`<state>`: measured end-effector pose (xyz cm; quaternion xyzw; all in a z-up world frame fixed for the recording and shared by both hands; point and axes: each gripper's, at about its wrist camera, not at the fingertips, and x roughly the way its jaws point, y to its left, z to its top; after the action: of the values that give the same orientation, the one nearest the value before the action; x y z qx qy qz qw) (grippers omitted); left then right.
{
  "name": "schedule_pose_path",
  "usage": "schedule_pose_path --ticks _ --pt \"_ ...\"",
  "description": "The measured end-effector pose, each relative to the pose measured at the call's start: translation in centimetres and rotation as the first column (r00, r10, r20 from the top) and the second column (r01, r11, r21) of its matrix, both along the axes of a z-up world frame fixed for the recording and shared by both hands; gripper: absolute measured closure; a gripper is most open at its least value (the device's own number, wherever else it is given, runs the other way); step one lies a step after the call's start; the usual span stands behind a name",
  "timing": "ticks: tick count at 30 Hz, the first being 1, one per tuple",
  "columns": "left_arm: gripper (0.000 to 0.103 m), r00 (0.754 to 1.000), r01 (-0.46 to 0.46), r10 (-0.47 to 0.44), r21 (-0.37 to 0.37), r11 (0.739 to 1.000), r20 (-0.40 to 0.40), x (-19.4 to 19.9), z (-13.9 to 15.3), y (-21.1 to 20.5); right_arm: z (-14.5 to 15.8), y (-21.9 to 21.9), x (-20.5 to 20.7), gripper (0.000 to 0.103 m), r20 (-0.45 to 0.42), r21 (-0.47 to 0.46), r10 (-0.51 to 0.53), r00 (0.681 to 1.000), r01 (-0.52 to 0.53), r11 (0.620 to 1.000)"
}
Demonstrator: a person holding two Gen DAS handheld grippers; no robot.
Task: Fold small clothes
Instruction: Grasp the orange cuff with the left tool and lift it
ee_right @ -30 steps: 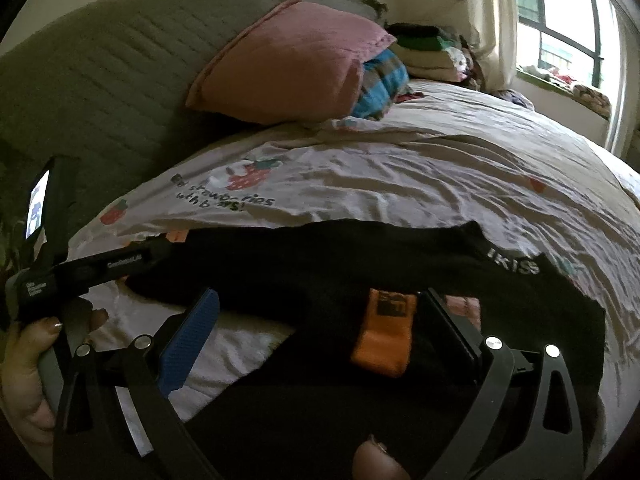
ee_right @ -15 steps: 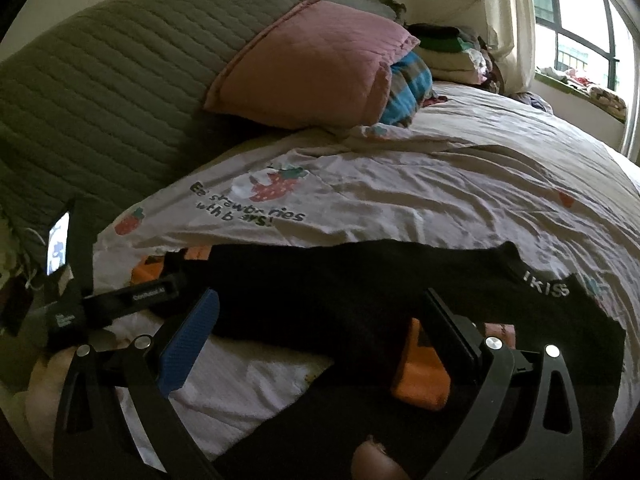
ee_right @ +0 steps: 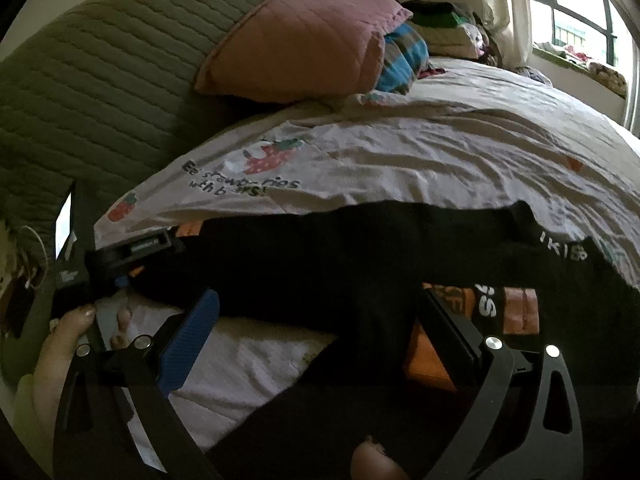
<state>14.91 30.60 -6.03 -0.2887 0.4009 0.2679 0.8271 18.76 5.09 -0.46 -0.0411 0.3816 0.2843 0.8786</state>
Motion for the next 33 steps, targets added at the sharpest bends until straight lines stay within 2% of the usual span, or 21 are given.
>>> schedule_pose_path --ticks 1,3,4,5,7,10,15,19,22,26,31,33 --pt "0.053 1.0 0.004 -0.004 0.015 1.0 -0.004 0.3 0.0 0.0 -0.1 -0.2 0.0 0.005 -0.001 0.0 -0.005 1.0 0.005 1.0" --pt "0.067 1.0 0.002 -0.002 0.04 0.999 -0.006 0.7 0.2 0.0 -0.3 -0.8 -0.1 0.005 -0.003 0.002 -0.015 1.0 0.015 1.0" --pt "0.087 1.0 0.001 -0.001 0.046 0.999 0.005 0.7 0.4 0.0 -0.3 -1.2 -0.2 0.005 -0.003 0.004 -0.022 1.0 0.022 1.0" --pt "0.095 1.0 -0.001 -0.001 0.051 0.999 0.027 0.4 0.8 0.0 -0.4 -1.6 -0.3 0.005 -0.005 0.008 -0.031 1.0 0.031 1.0" --pt "0.095 0.996 0.02 -0.023 0.034 0.999 0.088 0.0 1.7 -0.1 -0.4 -2.6 -0.5 0.005 -0.009 0.019 -0.044 0.999 0.044 0.999" --pt "0.095 0.986 0.06 -0.067 0.051 0.997 0.151 -0.5 3.5 -1.0 -0.4 -3.9 -0.7 0.005 -0.015 0.041 -0.069 0.997 0.07 0.997" --pt "0.096 0.96 0.137 -0.146 0.051 0.989 0.239 -1.2 5.9 -2.8 -0.2 -6.4 -1.2 0.005 -0.026 0.064 -0.109 0.994 0.11 0.992" --pt "0.097 0.928 0.203 -0.21 0.055 0.978 0.306 -1.7 7.5 -4.6 0.4 -8.7 -1.7 0.005 -0.027 0.083 -0.144 0.989 0.146 0.986" --pt "0.098 0.91 0.238 -0.252 0.081 0.968 0.328 -1.9 8.4 -6.2 0.8 -10.7 -2.0 0.005 -0.021 0.098 -0.173 0.985 0.175 0.98" --pt "0.098 0.873 0.303 -0.323 0.114 0.946 0.364 -1.9 9.8 -8.8 0.9 -13.7 -2.4 0.005 -0.026 0.108 -0.219 0.975 0.221 0.969" --pt "0.098 0.844 0.368 -0.382 0.11 0.923 0.376 -1.4 10.8 -10.9 0.6 -17.4 -2.4 0.005 -0.051 0.142 -0.289 0.956 0.293 0.945" --pt "0.098 0.825 0.409 -0.416 0.104 0.907 0.382 -1.0 11.1 -12.1 0.2 -18.6 -2.2 0.005 -0.065 0.153 -0.314 0.947 0.321 0.935"
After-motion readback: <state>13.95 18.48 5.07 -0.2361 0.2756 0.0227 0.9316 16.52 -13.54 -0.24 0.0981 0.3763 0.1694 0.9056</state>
